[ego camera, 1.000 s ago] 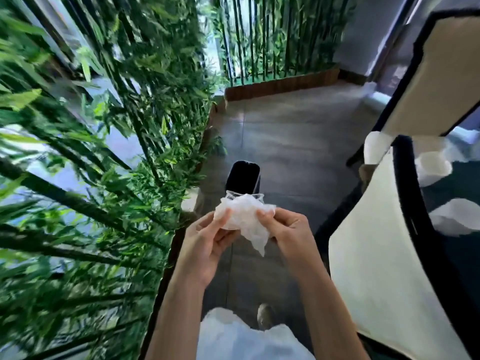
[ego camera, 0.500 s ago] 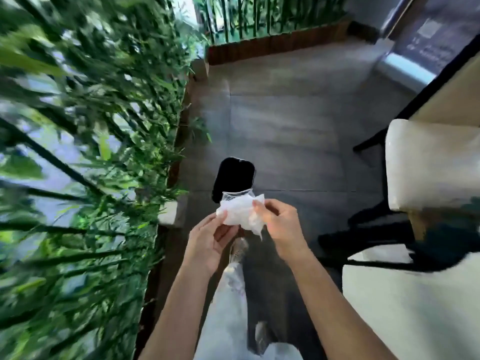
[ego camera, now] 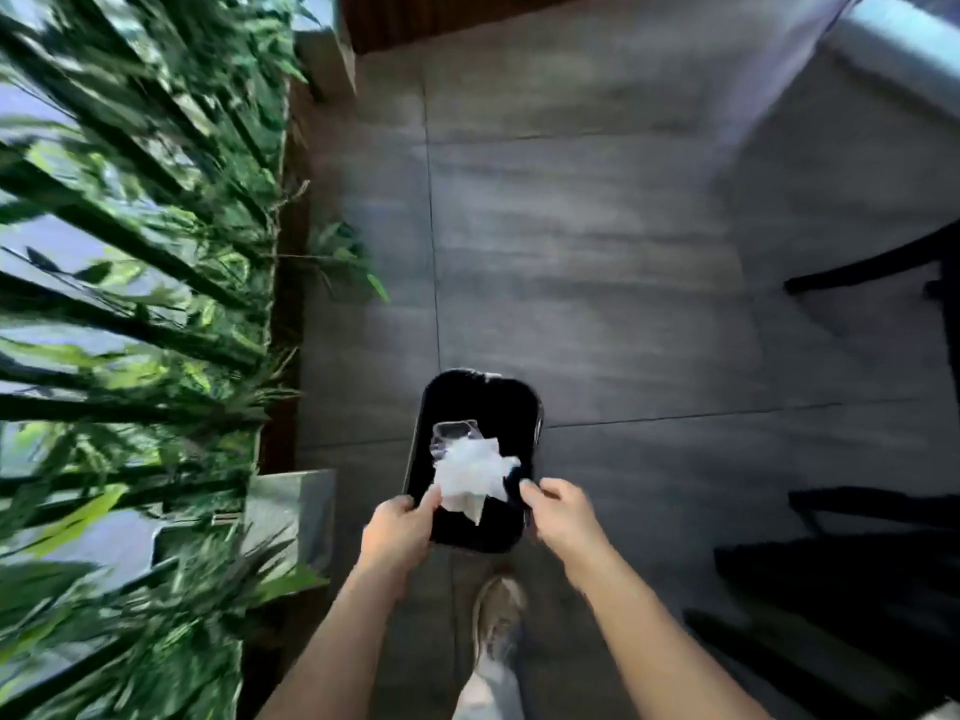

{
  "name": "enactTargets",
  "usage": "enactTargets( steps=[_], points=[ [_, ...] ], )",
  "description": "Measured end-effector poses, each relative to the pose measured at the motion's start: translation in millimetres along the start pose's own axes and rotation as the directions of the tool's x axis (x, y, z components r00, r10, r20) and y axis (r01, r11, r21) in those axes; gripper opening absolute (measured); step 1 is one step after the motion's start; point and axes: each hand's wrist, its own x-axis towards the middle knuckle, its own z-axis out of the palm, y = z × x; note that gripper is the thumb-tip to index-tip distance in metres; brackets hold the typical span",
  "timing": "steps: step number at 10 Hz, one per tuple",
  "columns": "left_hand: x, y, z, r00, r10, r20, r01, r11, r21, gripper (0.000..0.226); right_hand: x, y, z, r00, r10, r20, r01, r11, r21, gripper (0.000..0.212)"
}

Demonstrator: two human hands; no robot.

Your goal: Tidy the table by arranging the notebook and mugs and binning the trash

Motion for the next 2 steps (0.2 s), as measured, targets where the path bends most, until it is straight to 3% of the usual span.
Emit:
enactTargets(
  steps=[1,2],
  points=[
    [8,10,-15,0.990,0.143,0.020,-0.142,0.946,0.291,0.040,-1,-13,-27,0.998,0.028,-0.058,-0.041,0.970,-0.242,0.061],
    [-9,48,-36,0.971,0.240,0.018,-0.232,0.915,0.329,0.044,-21,-48,-60,0.992,-0.051,-0.119,0.009,0.945,-0.327,0.060]
  ],
)
